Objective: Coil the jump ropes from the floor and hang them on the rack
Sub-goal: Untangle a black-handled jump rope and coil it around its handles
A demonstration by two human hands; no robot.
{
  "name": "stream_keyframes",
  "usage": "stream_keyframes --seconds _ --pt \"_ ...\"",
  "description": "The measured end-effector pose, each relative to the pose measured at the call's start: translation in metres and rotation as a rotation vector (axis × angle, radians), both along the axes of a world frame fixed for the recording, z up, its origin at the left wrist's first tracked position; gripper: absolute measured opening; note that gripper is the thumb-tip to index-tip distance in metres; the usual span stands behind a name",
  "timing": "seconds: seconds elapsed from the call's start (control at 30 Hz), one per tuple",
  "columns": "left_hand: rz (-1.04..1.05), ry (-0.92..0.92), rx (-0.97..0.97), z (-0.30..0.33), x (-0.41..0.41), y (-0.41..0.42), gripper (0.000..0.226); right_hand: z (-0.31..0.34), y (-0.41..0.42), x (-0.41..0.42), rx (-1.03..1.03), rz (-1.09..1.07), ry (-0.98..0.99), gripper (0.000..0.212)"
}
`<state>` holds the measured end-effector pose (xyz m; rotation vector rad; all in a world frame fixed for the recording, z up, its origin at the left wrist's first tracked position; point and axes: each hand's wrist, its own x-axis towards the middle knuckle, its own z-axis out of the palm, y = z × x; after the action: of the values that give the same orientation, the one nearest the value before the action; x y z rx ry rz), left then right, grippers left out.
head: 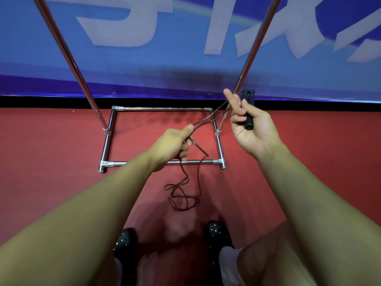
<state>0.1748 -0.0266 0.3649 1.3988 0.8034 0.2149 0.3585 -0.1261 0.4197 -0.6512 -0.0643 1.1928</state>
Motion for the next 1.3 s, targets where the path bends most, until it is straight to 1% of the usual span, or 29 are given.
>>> stream_keyframes --seconds 0.07,0.17,0.2,0.23,0.33,0.37,0.4,0.43,0.47,0.5,0.57,0.6,0.7,0.77,0.8,0.93,1.03,1.07,1.1,1.13,1.2,1.27,1.3 --pt "0.023 -0.029 0.015 0.005 0.003 -0.001 0.048 -0.004 -0.002 0.002 -0.035 -0.008 -0.007 0.023" --pt "-0.034 0.042 0.13 0.0 0.002 -0.004 0.042 -0.002 -0.001 0.001 -0.042 -0.024 -0.008 0.019" --pt "-0.022 0.035 0.138 -0.001 0.003 -0.007 0.041 -0.002 -0.003 0.003 -0.036 -0.03 0.004 0.02" --pt "0.016 0.001 0.1 -0.001 0.004 -0.009 0.04 -0.002 -0.003 0.003 -0.029 -0.032 0.018 0.022" --pt "0.207 -0.216 -0.2 0.006 0.009 -0.008 0.035 -0.004 -0.003 0.003 -0.025 -0.054 0.049 0.025" --pt "0.228 -0.246 -0.227 0.009 0.01 -0.008 0.032 -0.003 -0.003 0.003 -0.019 -0.066 0.06 0.026" --pt "0.219 -0.238 -0.206 0.009 0.009 -0.007 0.028 -0.001 -0.004 0.004 -0.01 -0.082 0.068 0.026" --pt "0.191 -0.196 -0.142 0.009 0.009 -0.007 0.024 0.0 -0.004 0.005 -0.004 -0.097 0.069 0.026" --pt "0.15 -0.123 -0.036 0.009 0.007 -0.006 0.02 0.001 -0.004 0.005 -0.01 -0.112 0.061 0.025" --pt "0.088 -0.032 0.112 0.009 0.006 -0.006 0.019 0.0 -0.004 0.006 -0.028 -0.123 0.044 0.025" --pt "-0.046 0.146 0.406 0.01 0.006 -0.008 0.02 -0.004 -0.004 0.007 -0.094 -0.135 -0.008 0.024" --pt "-0.084 0.211 0.489 0.01 0.007 -0.01 0.024 -0.006 -0.003 0.007 -0.137 -0.133 -0.045 0.022" --pt "-0.148 0.334 0.582 0.015 0.009 -0.009 0.039 -0.013 0.0 0.006 -0.277 -0.106 -0.2 0.021" --pt "-0.187 0.349 0.584 0.022 0.01 -0.009 0.044 -0.019 0.0 0.006 -0.376 -0.061 -0.363 0.024" --pt "-0.191 0.353 0.594 0.026 0.01 -0.009 0.045 -0.023 -0.001 0.007 -0.441 -0.009 -0.511 0.025" --pt "-0.191 0.424 0.76 0.036 0.001 -0.003 0.039 -0.042 -0.007 0.005 -0.695 0.369 -1.286 0.017" --pt "-0.291 0.48 0.858 0.038 -0.006 0.003 0.018 -0.053 -0.009 -0.002 -0.794 0.745 -1.69 0.026" --pt "-0.337 0.496 0.884 0.04 -0.008 0.004 0.016 -0.054 -0.009 -0.009 -0.822 0.856 -1.799 0.029" --pt "-0.383 0.508 0.911 0.041 -0.009 0.005 0.015 -0.055 -0.008 -0.015 -0.832 0.936 -1.878 0.031" --pt "-0.426 0.516 0.94 0.042 -0.01 0.006 0.013 -0.055 -0.009 -0.022 -0.825 1.002 -1.909 0.031" --pt "-0.512 0.512 0.943 0.046 -0.012 0.007 0.012 -0.053 -0.011 -0.034 -0.77 1.142 -1.862 0.026" --pt "-0.575 0.465 0.831 0.046 -0.016 0.012 0.017 -0.048 -0.015 -0.041 -0.686 1.275 -1.78 0.024" --pt "-0.579 0.43 0.763 0.045 -0.02 0.015 0.019 -0.045 -0.017 -0.042 -0.658 1.299 -1.742 0.026"
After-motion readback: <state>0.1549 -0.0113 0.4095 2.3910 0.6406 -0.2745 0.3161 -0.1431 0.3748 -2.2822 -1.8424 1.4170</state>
